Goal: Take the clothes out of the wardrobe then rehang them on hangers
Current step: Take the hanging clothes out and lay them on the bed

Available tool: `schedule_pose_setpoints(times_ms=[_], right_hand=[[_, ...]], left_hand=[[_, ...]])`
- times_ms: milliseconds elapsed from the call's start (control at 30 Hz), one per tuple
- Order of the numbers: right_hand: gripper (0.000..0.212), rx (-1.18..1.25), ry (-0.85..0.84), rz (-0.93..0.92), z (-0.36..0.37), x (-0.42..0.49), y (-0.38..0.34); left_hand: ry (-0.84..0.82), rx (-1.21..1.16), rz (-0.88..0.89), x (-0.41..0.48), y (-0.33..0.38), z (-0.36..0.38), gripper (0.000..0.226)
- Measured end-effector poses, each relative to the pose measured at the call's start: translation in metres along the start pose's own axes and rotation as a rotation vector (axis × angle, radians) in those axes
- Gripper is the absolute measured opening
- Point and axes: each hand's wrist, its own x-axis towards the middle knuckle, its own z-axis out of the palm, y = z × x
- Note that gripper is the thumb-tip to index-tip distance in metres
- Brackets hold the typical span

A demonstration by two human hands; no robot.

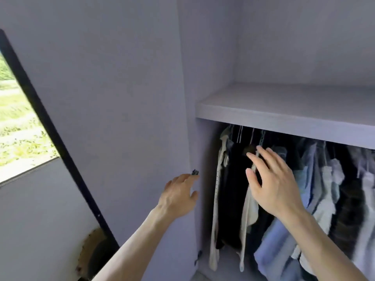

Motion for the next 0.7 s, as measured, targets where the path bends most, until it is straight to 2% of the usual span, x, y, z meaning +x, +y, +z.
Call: schedule_pose_setpoints(times_ms=[100,200,267,367,533,700], right_hand=[[0.054,-0.208,0.136,0.057,0.007,0.055,0.034],[0.06,-0.418,0.176,0.171,0.017,0.103,0.068],[0.057,-0.5,0.174,0.19,0.027,0.121,0.091],[0.051,-0.603,0.292,0.11,0.046,0.125,0.118],[0.058,-0.713,0.513,-0.01,0.068,0.133,0.14],[0.059,-0.72,0.568,-0.048,0.072,0.136,0.146]], left_hand=[[-0.051,-0.125,0.022,0.056,0.006,0.008,0.054],[-0.102,-0.265,0.021,0.113,0.008,0.024,0.058],[-0.121,-0.354,-0.024,0.15,0.01,0.039,0.061],[-0.146,-0.468,-0.089,0.199,0.016,0.064,0.061],[-0.171,-0.587,-0.185,0.257,0.028,0.098,0.058],[-0.158,-0.533,-0.231,0.28,0.035,0.119,0.039]])
